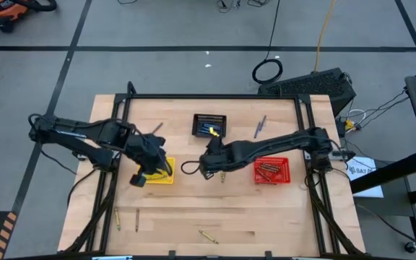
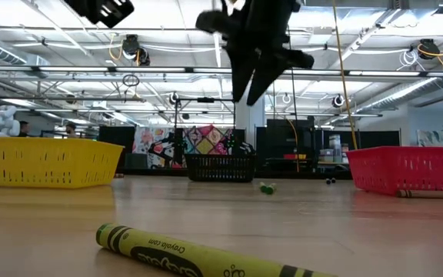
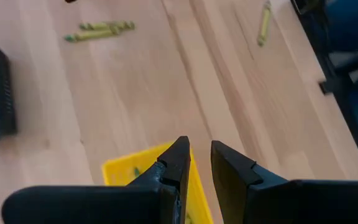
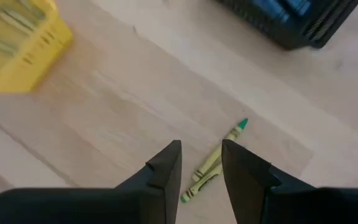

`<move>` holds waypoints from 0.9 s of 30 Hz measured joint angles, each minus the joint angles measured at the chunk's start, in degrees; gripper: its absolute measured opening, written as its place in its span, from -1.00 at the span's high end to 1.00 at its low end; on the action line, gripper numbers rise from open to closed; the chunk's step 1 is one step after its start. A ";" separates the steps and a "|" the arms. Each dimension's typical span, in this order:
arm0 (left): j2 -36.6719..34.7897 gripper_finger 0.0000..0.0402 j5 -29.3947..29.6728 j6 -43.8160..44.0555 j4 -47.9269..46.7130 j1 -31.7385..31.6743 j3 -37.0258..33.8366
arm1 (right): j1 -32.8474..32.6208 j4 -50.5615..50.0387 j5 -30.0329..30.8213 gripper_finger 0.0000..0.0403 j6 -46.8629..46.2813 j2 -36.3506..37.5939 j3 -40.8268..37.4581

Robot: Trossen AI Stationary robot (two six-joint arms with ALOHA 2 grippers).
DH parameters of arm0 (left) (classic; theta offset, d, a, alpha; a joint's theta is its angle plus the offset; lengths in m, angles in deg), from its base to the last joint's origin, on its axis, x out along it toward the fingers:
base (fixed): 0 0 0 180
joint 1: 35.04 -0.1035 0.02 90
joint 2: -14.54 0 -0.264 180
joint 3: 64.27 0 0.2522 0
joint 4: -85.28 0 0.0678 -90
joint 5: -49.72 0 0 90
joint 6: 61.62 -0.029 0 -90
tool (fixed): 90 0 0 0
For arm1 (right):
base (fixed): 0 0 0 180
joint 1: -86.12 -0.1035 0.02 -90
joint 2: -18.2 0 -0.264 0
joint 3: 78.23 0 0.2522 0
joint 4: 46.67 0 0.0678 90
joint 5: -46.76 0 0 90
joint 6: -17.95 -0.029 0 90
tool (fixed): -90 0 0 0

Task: Sort crayons
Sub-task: Put the green crayon into the yellow bin

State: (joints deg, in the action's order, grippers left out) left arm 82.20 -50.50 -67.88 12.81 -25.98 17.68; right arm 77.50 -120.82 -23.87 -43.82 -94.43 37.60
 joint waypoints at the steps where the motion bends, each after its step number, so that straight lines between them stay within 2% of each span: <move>1: 0.00 0.66 0.02 0.02 -0.91 0.71 0.00 | 0.02 -0.04 -0.14 0.49 -0.05 -0.83 0.00; 5: 0.00 0.66 0.02 0.04 -2.75 3.37 0.00 | 0.15 -1.12 -0.08 0.49 -2.46 -2.62 0.00; 14: 0.00 0.66 0.04 -0.01 -3.25 7.45 -0.31 | -0.42 -8.50 0.05 0.49 -15.85 -6.64 0.02; 19: 0.00 0.66 0.62 -0.03 -3.41 8.69 -1.28 | -1.13 -9.16 -1.90 0.49 -20.14 -10.27 0.02; 27: 0.00 0.66 0.76 -0.05 -3.70 9.12 -1.77 | -1.40 -9.03 -1.37 0.49 -26.39 -12.46 0.00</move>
State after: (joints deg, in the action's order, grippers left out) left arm 82.20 -49.74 -67.93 9.11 -16.86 15.91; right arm 76.10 -129.84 -25.25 -70.21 -106.89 37.60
